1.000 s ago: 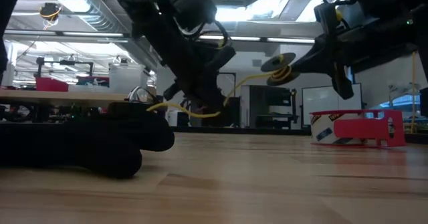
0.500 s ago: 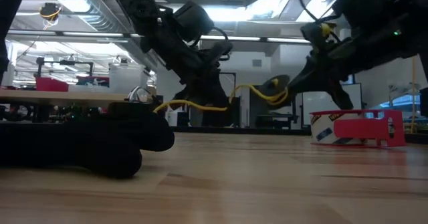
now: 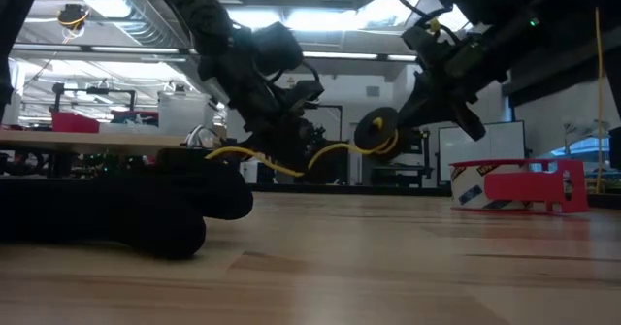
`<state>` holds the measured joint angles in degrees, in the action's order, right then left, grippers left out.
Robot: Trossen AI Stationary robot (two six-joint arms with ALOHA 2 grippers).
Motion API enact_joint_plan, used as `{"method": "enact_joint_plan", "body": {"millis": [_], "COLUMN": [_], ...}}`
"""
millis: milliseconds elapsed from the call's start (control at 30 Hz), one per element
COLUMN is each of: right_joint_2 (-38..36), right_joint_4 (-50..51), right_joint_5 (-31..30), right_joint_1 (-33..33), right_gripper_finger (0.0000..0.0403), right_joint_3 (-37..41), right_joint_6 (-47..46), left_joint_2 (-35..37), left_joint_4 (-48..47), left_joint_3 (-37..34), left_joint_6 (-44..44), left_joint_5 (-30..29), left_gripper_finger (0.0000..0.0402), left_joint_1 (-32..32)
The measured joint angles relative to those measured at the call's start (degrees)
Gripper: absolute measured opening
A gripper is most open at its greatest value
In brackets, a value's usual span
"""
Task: Coil cords
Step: Coil the yellow wire onto the spool
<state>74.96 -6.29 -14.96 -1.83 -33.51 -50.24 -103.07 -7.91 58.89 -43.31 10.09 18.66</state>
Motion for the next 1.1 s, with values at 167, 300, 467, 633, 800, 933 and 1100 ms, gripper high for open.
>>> {"method": "enact_joint_plan", "body": {"millis": [167, 300, 467, 633, 800, 933, 1100], "right_joint_2": [0.0, 0.0, 0.0, 0.0, 0.0, 0.0, 0.0], "right_joint_4": [0.4, 1.0, 1.2, 4.3, 6.7, 7.0, 6.9], "right_joint_5": [0.0, 0.0, 0.0, -0.9, -2.5, -3.3, -3.1], "right_joint_1": [0.0, 0.0, 0.0, 0.0, 0.0, 0.0, 0.0], "right_gripper_finger": [0.0005, 0.0005, 0.0005, 0.0005, 0.0005, 0.0005, 0.0005], "right_joint_3": [-0.5, -0.5, -0.5, -0.5, -0.5, -0.5, -0.5], "right_joint_6": [1.2, 1.2, 1.2, 0.2, -2.3, -3.6, -3.6], "left_joint_2": [0.0, 0.0, 0.0, 0.0, 0.0, 0.0, 0.0], "left_joint_4": [1.4, 5.5, 10.4, 13.4, 14.3, 14.7, 14.7], "left_joint_3": [0.0, 0.0, 0.0, 0.0, 0.0, 0.0, 0.0], "left_joint_6": [-0.2, -2.4, -3.4, -5.9, -6.7, -7.3, -7.3], "left_joint_5": [-0.1, -0.2, -0.2, 0.1, 1.1, 1.5, 1.6], "left_gripper_finger": [0.0000, 0.0000, 0.0000, 0.0000, 0.0000, 0.0000, 0.0000], "left_joint_1": [1.6, 2.3, 2.2, 1.4, 0.0, -1.1, -2.2]}}
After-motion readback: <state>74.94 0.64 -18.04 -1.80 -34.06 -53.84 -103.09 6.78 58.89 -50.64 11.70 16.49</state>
